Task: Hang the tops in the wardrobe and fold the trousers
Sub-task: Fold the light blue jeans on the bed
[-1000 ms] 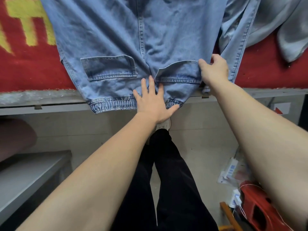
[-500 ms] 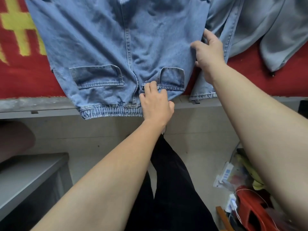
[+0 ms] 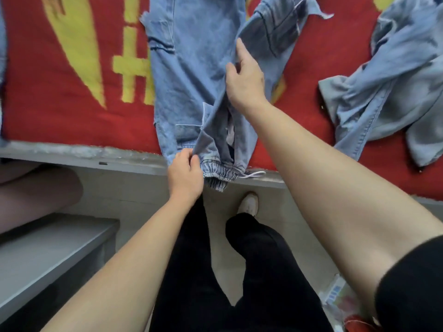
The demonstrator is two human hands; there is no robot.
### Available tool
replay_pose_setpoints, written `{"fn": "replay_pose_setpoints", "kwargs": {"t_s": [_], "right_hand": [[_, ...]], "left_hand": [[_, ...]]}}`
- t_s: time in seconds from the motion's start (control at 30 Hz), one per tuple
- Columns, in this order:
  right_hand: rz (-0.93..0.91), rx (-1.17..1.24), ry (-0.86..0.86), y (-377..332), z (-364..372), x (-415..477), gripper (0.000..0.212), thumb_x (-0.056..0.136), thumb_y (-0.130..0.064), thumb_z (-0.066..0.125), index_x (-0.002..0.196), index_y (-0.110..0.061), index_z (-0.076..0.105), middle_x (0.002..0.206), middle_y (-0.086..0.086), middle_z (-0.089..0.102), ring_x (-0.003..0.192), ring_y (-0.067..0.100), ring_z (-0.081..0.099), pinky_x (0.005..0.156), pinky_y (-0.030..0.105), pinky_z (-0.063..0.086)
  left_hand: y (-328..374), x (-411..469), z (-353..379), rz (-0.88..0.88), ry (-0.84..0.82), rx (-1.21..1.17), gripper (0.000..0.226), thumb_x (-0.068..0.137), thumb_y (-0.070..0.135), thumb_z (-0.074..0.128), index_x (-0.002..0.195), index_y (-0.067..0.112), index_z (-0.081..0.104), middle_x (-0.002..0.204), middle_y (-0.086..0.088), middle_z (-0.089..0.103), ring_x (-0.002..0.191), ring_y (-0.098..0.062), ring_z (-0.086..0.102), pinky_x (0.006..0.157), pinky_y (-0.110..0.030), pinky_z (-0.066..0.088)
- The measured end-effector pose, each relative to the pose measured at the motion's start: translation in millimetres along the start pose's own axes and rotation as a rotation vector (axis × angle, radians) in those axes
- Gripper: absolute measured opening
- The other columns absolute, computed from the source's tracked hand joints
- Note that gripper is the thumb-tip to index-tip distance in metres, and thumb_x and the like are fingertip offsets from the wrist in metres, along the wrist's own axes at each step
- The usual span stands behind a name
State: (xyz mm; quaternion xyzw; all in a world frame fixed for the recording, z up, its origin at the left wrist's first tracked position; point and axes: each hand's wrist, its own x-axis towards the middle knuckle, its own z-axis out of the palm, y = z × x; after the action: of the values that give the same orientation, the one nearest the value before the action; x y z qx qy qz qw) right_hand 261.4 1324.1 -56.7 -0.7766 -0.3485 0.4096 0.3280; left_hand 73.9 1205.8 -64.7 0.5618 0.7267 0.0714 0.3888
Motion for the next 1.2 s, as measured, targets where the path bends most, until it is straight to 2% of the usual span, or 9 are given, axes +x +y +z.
{"fn": "replay_pose_setpoints", "kwargs": {"t_s": [0.17, 0.3, 0.53, 0.6, 0.7, 0.77, 0.87, 1.07, 1.2], "right_hand": [[-0.135, -0.202, -0.157, -38.9, 80.1, 18.0, 0.058, 0.103, -0.023, 0.04, 0.158, -0.024, 0.022, 0.115, 0.007, 0.057, 0.107, 0.021, 0.052, 0.09, 0.031, 0.04], [-0.122, -0.332, -0.301, -38.8, 139.9, 22.2, 0.059, 0.103, -0.022, 0.037, 0.159, -0.026, 0.018, 0.126, 0.01, 0.053, 0.117, 0.027, 0.051, 0.091, 0.033, 0.039], [0.029, -0.314, -0.488, -9.3, 176.8, 28.1, 0.065, 0.103, -0.018, 0.039, 0.159, -0.029, 0.009, 0.101, 0.002, 0.066, 0.089, 0.018, 0.061, 0.086, 0.027, 0.047], [0.111, -0.243, -0.534, -7.6, 176.9, 31.2, 0.065, 0.102, -0.021, 0.043, 0.159, -0.032, 0.014, 0.073, -0.008, 0.056, 0.065, 0.01, 0.052, 0.07, 0.02, 0.045], [0.21, -0.161, -0.564, -12.2, 164.4, 34.8, 0.051, 0.101, -0.024, 0.046, 0.152, -0.028, 0.039, 0.092, -0.009, 0.06, 0.084, 0.011, 0.055, 0.081, 0.019, 0.042], [0.142, -0.294, -0.473, -15.2, 148.0, 37.3, 0.044, 0.099, -0.022, 0.046, 0.143, -0.024, 0.053, 0.11, -0.004, 0.066, 0.105, 0.016, 0.061, 0.091, 0.019, 0.04], [0.037, -0.432, -0.18, -15.0, 119.2, 40.5, 0.046, 0.095, -0.022, 0.049, 0.14, -0.023, 0.054, 0.124, 0.007, 0.058, 0.114, 0.025, 0.059, 0.101, 0.032, 0.043], [-0.029, -0.501, 0.203, -17.5, 71.5, 54.2, 0.042, 0.092, -0.02, 0.049, 0.132, -0.02, 0.061, 0.125, 0.01, 0.054, 0.117, 0.03, 0.052, 0.099, 0.038, 0.041], [-0.164, -0.616, 0.303, -10.1, 55.1, 81.0, 0.043, 0.091, -0.017, 0.05, 0.133, -0.015, 0.061, 0.133, 0.016, 0.055, 0.123, 0.037, 0.05, 0.1, 0.044, 0.042]], "left_hand": [[-36.3, 36.6, -28.2, -0.123, 0.097, -0.052, 0.017, 0.097, 0.016, 0.048, 0.1, 0.012, 0.064, 0.098, -0.01, 0.066, 0.092, -0.03, 0.058, 0.081, -0.04, 0.046], [-69.7, 70.3, -44.4, -0.186, -0.087, 0.1, 0.02, 0.095, 0.017, 0.055, 0.106, 0.014, 0.071, 0.105, -0.005, 0.071, 0.098, -0.027, 0.062, 0.077, -0.027, 0.041], [-103.4, 101.5, -57.5, -0.217, -0.301, 0.116, 0.011, 0.09, 0.014, 0.065, 0.095, 0.014, 0.074, 0.09, 0.003, 0.068, 0.085, -0.013, 0.058, 0.078, -0.02, 0.037], [-102.9, 111.5, -60.9, -0.227, -0.395, 0.178, 0.008, 0.088, 0.014, 0.065, 0.087, 0.014, 0.073, 0.083, 0.003, 0.064, 0.084, -0.018, 0.059, 0.075, -0.023, 0.039], [-89.0, 128.8, -67.9, -0.295, -0.568, 0.31, 0.014, 0.084, 0.008, 0.061, 0.071, 0.01, 0.062, 0.078, -0.006, 0.061, 0.075, -0.025, 0.057, 0.066, -0.028, 0.04], [-69.5, 140.9, -76.3, -0.329, -0.555, 0.408, 0.012, 0.084, 0.009, 0.054, 0.084, 0.005, 0.065, 0.088, -0.013, 0.065, 0.074, -0.028, 0.053, 0.063, -0.03, 0.039], [-32.0, 165.2, -90.5, -0.256, -0.308, 0.345, 0.022, 0.09, 0.015, 0.048, 0.108, 0.012, 0.06, 0.11, -0.009, 0.064, 0.094, -0.028, 0.056, 0.073, -0.031, 0.037], [48.5, 224.4, -93.4, 0.24, -0.088, 0.208, 0.023, 0.096, 0.024, 0.05, 0.114, 0.012, 0.058, 0.115, -0.009, 0.059, 0.105, -0.029, 0.057, 0.086, -0.036, 0.039], [96.0, 264.8, -70.6, 0.32, -0.004, 0.148, 0.034, 0.096, 0.036, 0.052, 0.121, 0.013, 0.056, 0.119, -0.008, 0.058, 0.111, -0.025, 0.054, 0.092, -0.032, 0.037]]}}
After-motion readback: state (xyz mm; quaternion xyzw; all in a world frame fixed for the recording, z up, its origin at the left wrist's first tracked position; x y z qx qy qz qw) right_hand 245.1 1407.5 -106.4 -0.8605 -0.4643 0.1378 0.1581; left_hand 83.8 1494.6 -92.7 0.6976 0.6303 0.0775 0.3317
